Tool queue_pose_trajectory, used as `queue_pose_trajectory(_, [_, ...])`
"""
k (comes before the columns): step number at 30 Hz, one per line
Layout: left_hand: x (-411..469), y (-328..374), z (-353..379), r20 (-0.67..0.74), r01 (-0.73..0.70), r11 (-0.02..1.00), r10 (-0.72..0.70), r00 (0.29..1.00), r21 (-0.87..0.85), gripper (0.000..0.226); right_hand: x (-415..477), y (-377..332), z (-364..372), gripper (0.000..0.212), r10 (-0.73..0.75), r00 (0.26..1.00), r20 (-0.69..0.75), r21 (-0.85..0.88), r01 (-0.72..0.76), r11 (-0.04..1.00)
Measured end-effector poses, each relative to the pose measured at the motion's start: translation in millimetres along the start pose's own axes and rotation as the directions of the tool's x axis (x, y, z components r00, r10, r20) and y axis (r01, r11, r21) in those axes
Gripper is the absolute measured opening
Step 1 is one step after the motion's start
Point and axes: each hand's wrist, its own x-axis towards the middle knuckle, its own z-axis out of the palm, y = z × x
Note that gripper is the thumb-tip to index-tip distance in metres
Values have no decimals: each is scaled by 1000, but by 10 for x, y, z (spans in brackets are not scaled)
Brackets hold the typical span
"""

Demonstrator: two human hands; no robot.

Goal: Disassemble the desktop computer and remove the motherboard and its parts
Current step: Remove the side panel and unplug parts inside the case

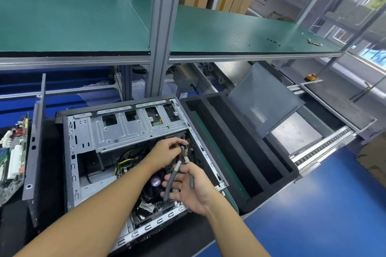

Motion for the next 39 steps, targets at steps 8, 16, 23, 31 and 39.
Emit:
queue_pose_trajectory(8, [-8,-28,-45,59,12,980,0,998,-201,33,6,4,10,44,-10,1000,-7,44,11,999])
queue_pose_trajectory(16, [40,-127,-43,81,41,976,-24,996,-213,37,-43,-129,-18,36,-30,997,74,182,16,983])
queue_pose_trajectory(23, [29,-85,-46,79,59,966,-40,996,-253,40,-55,-60,67,37,-100,984,148,378,37,925])
queue_pose_trajectory(31, [27,-95,-15,70,32,954,-11,997,-298,37,-189,-147,-95,42,-52,982,179,317,-7,948])
queue_pose_trajectory(39, [38,-131,-11,74,21,958,0,997,-286,41,-191,-296,-169,49,10,983,182,249,-56,967])
